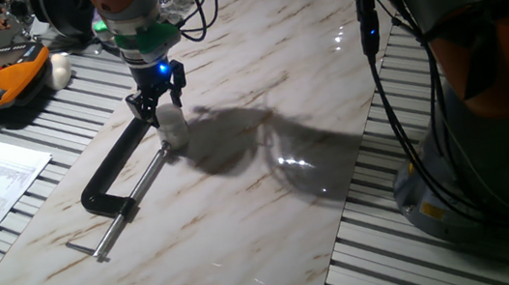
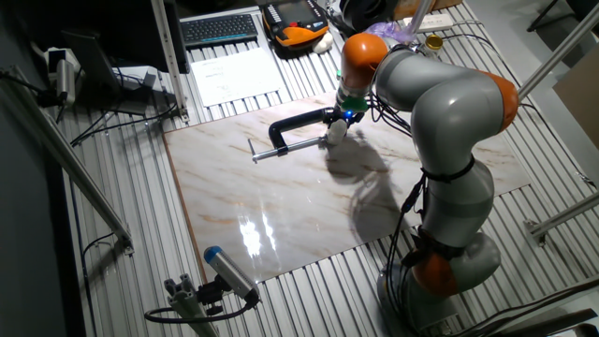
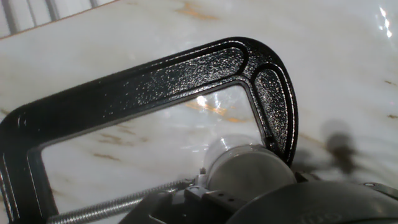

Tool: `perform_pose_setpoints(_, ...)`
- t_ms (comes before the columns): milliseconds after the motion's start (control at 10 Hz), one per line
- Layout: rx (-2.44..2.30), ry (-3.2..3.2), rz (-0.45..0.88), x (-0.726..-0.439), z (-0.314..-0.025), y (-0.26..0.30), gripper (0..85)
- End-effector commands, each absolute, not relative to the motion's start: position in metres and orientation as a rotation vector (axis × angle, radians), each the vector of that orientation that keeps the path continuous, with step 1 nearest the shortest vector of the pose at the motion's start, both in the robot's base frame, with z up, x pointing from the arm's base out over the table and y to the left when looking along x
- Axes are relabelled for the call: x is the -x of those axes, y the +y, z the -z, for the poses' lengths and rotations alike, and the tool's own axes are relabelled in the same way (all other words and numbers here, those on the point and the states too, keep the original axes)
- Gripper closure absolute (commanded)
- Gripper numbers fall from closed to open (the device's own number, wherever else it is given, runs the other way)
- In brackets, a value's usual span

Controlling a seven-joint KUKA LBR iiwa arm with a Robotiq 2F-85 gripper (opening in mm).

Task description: Unscrew the lid from the jar

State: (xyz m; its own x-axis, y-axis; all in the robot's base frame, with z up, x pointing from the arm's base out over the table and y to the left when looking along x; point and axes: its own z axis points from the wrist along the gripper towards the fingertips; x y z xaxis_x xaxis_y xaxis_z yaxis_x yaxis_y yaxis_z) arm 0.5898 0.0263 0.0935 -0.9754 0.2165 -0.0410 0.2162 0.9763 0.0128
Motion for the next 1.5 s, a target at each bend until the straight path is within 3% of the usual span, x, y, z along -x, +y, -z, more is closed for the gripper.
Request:
perform_pose_setpoints(0,-0.302,3.084,-0.016,-0.5898,-0.0934,0.0263,34.0)
perform_pose_setpoints(1400,0.277,3.041,-0.019,-0.5903,-0.0940,0.0276,34.0)
